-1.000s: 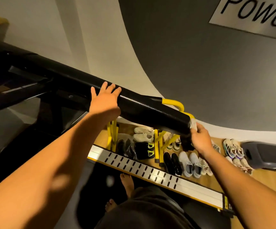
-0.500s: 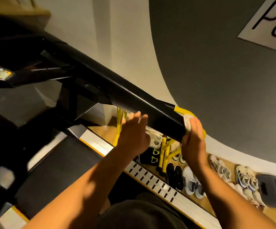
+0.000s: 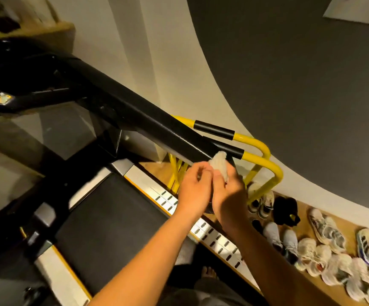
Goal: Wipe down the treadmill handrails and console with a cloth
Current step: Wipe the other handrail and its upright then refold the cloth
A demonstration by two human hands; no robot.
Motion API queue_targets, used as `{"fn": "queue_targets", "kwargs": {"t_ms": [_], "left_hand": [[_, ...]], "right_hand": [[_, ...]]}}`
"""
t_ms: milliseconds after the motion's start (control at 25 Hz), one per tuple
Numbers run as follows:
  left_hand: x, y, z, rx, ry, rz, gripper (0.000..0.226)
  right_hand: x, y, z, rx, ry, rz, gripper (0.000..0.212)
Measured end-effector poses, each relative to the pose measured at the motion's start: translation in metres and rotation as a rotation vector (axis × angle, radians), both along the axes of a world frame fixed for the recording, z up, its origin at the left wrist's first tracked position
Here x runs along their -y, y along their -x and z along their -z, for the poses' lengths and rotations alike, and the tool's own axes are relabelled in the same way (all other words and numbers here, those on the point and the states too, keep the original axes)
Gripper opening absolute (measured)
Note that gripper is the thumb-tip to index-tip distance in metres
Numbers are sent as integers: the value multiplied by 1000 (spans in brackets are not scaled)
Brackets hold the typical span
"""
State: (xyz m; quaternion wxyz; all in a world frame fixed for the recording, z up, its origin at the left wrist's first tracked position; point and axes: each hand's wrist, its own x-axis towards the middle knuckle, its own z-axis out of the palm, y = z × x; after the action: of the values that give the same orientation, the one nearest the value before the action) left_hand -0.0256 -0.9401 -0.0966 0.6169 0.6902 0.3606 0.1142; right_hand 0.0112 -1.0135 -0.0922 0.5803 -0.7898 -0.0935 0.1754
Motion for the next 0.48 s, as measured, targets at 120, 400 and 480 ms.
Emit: {"fn": "queue_targets", "kwargs": {"t_ms": [120,400,480], "left_hand": [[-4,2,-34,170,41,-48,18],[6,30,-23,41,298,28,18],[2,40,-16,39,375,-66,24]], "right_hand": [[13,-28,-17,-39,-150,-247,48],[61,-34,-13,-13,94,-630,73],[62,-31,-16,-32,142,-731,73]]}}
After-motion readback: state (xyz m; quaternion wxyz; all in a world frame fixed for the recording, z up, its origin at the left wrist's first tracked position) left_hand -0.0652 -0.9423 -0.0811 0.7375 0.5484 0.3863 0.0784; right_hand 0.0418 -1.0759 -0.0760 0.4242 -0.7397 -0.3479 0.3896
